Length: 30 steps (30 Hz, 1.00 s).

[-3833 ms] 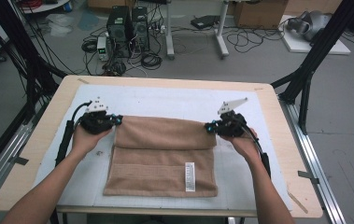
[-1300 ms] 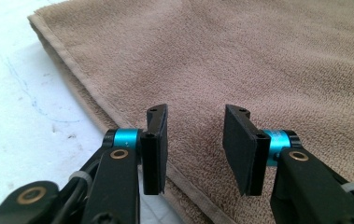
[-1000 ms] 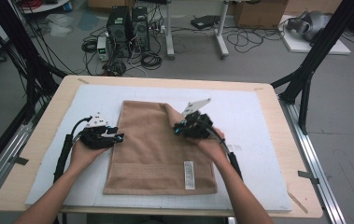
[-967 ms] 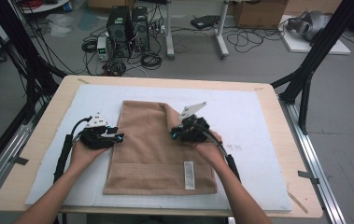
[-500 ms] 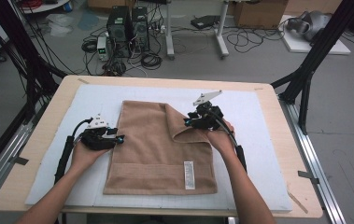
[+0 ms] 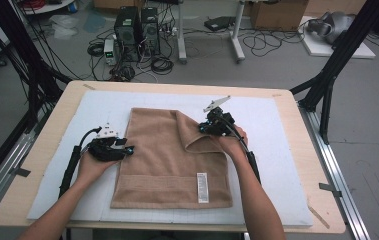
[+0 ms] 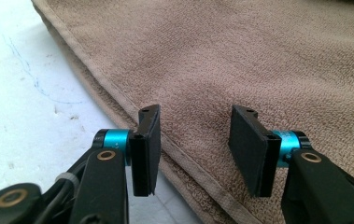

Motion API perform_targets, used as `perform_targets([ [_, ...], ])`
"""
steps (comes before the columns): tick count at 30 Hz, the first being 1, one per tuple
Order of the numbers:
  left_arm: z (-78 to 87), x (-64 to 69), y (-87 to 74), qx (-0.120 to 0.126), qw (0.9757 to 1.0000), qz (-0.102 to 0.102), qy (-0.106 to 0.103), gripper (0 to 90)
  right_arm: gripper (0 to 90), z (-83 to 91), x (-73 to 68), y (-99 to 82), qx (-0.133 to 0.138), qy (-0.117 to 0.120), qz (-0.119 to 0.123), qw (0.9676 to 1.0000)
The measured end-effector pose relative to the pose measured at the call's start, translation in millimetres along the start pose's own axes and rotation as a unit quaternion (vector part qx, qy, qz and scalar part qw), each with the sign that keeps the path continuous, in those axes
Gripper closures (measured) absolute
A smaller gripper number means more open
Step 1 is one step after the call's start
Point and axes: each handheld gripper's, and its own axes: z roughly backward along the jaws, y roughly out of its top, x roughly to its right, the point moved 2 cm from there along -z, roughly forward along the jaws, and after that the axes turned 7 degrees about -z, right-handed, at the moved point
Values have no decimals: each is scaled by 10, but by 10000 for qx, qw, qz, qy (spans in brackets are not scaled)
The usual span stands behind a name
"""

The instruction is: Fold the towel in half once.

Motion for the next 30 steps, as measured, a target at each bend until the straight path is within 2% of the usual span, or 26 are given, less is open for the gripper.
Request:
perform_targets([
  [6,-27,7,-10,-73,10000,-3,14,543,843,82,192,72,139,-347,-64,9993],
  [8,-28,8,-11,-79,10000,1,20,543,827,87,313,114,284,-641,-63,9975],
  [9,-28,9,-10,-86,10000,-6,25,542,814,79,384,123,343,-890,-129,9954],
  [10,-25,8,-9,-96,9999,-16,27,541,798,70,485,114,316,-1267,-229,9912],
  [11,-23,8,-10,-95,9999,-18,27,541,756,68,543,100,329,-1387,-372,9891],
  [12,-24,7,-12,-86,10000,-16,20,540,751,74,610,69,350,-1372,-577,9882],
  [13,-24,6,-13,-78,10000,-6,11,540,722,88,647,33,345,-1224,-788,9887],
  [14,-27,2,-15,-71,10000,-3,8,538,701,99,645,18,325,-1110,-830,9898],
  [15,-33,-3,-18,-68,10000,17,-1,536,682,117,619,5,336,-990,-785,9914],
  [17,-37,-5,-19,-56,10000,18,-3,534,643,160,517,-22,412,-590,-721,9948],
  [19,-32,0,-16,-75,10000,5,30,533,617,180,399,-17,284,-326,-648,9970],
  [20,-32,7,-15,-67,10000,-8,46,532,610,186,324,-2,246,-112,-652,9975],
  [24,-31,8,-14,-82,9999,-19,61,531,601,202,-48,124,273,241,-211,9991],
  [26,-29,8,-13,-85,9999,-10,63,530,604,153,-178,155,186,209,13,9996],
  [27,-28,7,-13,-88,9999,-32,60,530,605,124,-201,152,107,177,49,9998],
  [28,-29,8,-13,-86,9999,-41,68,530,607,66,-213,130,-35,155,47,9999],
  [30,-32,7,-15,-76,10000,-18,58,530,640,-17,-213,35,81,137,-27,9999],
])
